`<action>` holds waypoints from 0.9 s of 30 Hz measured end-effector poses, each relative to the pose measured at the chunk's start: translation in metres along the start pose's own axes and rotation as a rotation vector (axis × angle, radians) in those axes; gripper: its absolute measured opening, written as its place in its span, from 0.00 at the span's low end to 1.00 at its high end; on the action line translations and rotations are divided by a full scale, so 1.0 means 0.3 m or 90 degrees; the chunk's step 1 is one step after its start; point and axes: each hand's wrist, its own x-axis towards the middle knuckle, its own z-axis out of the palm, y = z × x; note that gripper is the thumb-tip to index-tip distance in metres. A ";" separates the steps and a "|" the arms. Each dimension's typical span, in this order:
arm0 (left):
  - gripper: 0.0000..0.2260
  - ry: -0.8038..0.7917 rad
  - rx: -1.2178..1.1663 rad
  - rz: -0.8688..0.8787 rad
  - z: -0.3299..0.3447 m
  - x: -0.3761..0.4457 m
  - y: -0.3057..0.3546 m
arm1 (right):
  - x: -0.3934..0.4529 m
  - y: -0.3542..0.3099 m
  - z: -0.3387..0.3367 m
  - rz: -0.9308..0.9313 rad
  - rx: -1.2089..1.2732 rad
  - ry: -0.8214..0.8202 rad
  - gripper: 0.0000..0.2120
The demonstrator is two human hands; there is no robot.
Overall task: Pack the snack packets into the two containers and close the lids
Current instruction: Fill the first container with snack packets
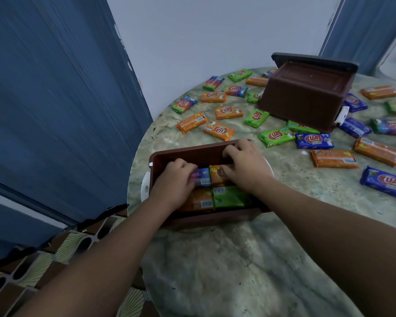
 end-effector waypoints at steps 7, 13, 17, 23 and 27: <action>0.24 0.148 0.121 -0.250 -0.070 -0.056 -0.120 | 0.002 0.025 -0.014 0.230 0.044 -0.013 0.30; 0.18 0.043 -0.086 -0.401 -0.016 0.005 -0.135 | 0.027 0.044 -0.004 0.236 0.086 -0.062 0.36; 0.15 0.047 -0.040 -0.382 -0.009 0.030 -0.156 | 0.047 0.043 0.015 0.241 0.101 -0.047 0.33; 0.14 0.037 0.007 -0.346 -0.005 0.090 -0.203 | 0.089 0.048 0.029 0.256 0.113 -0.040 0.34; 0.14 0.041 0.011 -0.339 -0.003 0.125 -0.224 | 0.117 0.046 0.034 0.255 0.097 -0.038 0.35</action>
